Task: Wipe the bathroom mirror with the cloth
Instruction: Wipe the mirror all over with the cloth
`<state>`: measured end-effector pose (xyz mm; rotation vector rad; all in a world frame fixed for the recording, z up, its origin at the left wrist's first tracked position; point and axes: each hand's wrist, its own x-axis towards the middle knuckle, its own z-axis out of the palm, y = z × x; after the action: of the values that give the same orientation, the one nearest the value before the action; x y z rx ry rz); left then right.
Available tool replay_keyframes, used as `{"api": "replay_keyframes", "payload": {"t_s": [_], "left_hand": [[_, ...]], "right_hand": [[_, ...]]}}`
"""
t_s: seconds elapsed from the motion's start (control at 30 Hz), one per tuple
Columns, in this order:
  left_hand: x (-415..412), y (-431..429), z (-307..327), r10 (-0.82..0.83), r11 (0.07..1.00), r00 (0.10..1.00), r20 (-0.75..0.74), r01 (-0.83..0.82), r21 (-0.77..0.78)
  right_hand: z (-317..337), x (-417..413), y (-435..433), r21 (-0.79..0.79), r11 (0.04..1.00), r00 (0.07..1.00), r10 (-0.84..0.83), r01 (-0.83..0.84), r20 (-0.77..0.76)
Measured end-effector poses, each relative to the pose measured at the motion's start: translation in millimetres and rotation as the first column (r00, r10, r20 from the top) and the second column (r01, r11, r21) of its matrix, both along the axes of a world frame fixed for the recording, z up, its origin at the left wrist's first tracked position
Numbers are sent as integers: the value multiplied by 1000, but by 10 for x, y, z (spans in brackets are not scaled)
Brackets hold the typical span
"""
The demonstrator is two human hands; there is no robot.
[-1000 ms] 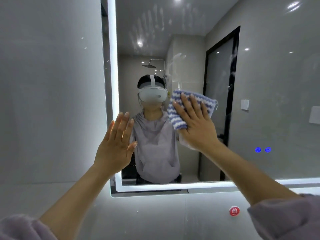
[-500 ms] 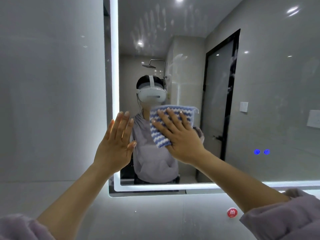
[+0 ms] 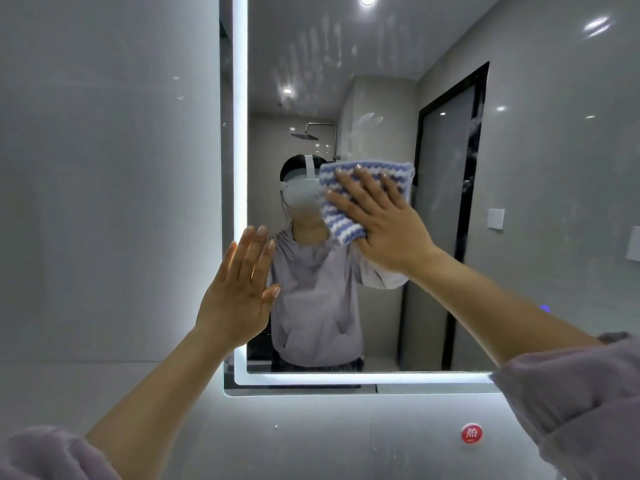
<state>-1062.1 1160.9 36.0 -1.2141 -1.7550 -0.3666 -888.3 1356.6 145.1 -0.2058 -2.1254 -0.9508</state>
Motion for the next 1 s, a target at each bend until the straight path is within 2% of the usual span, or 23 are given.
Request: {"api": "replay_keyframes", "payload": {"t_s": [0.23, 0.33, 0.43, 0.6, 0.73, 0.8, 0.93, 1.0], "left_hand": [[23, -11, 9, -4, 1000, 1000, 8, 4, 2], [30, -13, 13, -3, 1000, 1000, 17, 3, -2], [34, -12, 17, 21, 1000, 1000, 10, -21, -17], [37, -18, 21, 22, 1000, 1000, 13, -21, -14], [62, -27, 25, 17, 1000, 1000, 20, -17, -15], [65, -29, 29, 19, 1000, 1000, 5, -19, -15], [52, -43, 26, 29, 999, 1000, -12, -29, -19], [72, -59, 52, 53, 998, 998, -22, -54, -19]], "right_hand": [[323, -44, 49, -229, 970, 939, -4, -80, -344], [251, -164, -61, -290, 950, 910, -20, -112, -415], [162, -197, -146, -295, 952, 929, -29, -88, -369], [-68, -87, -194, -83, 996, 995, 23, -31, -97], [-45, 43, -20, 82, 997, 999, -3, 0, 33], [58, 105, 75, 114, 993, 1000, -16, 13, 26], [236, 189, 170, -87, 996, 980, 19, -37, -196], [243, 172, 179, -127, 991, 970, 9, -41, -242]]}}
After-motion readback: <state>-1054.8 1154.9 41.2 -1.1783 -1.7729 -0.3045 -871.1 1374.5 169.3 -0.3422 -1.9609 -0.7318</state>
